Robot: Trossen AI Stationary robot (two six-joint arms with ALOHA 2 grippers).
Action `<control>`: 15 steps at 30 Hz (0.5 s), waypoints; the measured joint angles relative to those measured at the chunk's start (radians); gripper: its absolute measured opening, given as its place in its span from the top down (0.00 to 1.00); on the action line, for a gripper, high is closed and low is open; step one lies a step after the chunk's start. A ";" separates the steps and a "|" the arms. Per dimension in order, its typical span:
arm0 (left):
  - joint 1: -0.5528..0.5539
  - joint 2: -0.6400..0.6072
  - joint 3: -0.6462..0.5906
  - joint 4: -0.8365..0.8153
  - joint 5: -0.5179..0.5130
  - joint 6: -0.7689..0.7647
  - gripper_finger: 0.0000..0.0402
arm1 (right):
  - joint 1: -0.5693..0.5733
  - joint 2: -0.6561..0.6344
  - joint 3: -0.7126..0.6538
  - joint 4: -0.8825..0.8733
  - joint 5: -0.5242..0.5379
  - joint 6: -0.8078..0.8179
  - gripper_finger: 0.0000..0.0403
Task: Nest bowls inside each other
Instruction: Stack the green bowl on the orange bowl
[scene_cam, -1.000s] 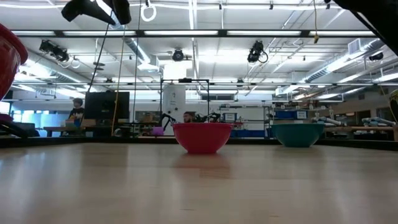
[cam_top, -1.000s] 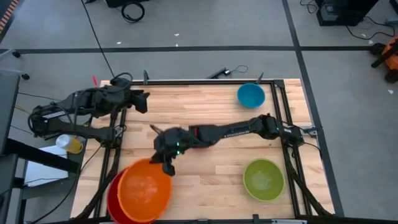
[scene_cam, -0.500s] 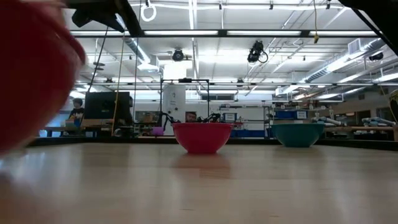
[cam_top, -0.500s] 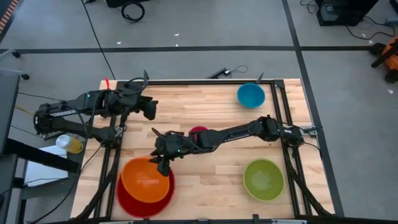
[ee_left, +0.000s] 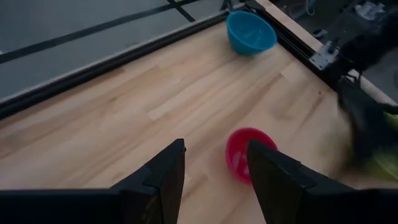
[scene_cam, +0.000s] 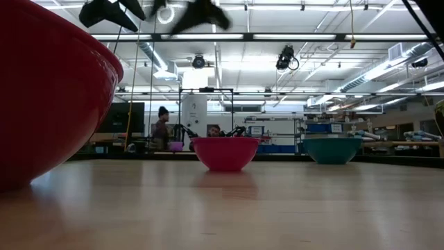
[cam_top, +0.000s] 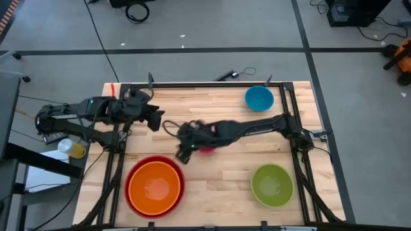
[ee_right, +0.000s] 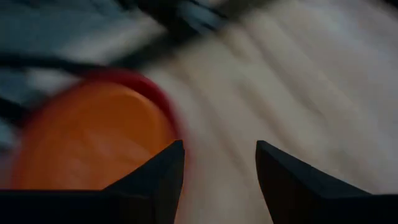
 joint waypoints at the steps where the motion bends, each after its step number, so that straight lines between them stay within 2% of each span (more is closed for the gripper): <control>1: -0.017 0.000 0.000 -0.004 0.000 -0.012 0.57 | -0.002 -0.020 0.000 -0.106 0.013 0.000 0.50; 4: -0.078 0.006 0.000 -0.033 -0.015 -0.052 0.57 | 0.004 -0.078 -0.022 -0.417 0.044 0.026 0.50; 7: -0.150 0.026 0.000 -0.061 -0.052 -0.100 0.57 | 0.031 -0.145 -0.125 -0.582 0.037 0.086 0.50; 10: -0.216 0.060 0.000 -0.068 -0.085 -0.136 0.57 | 0.074 -0.253 -0.304 -0.555 -0.041 0.156 0.50; 15: -0.293 0.150 0.000 -0.059 -0.098 -0.158 0.57 | 0.151 -0.432 -0.628 -0.326 -0.239 0.369 0.50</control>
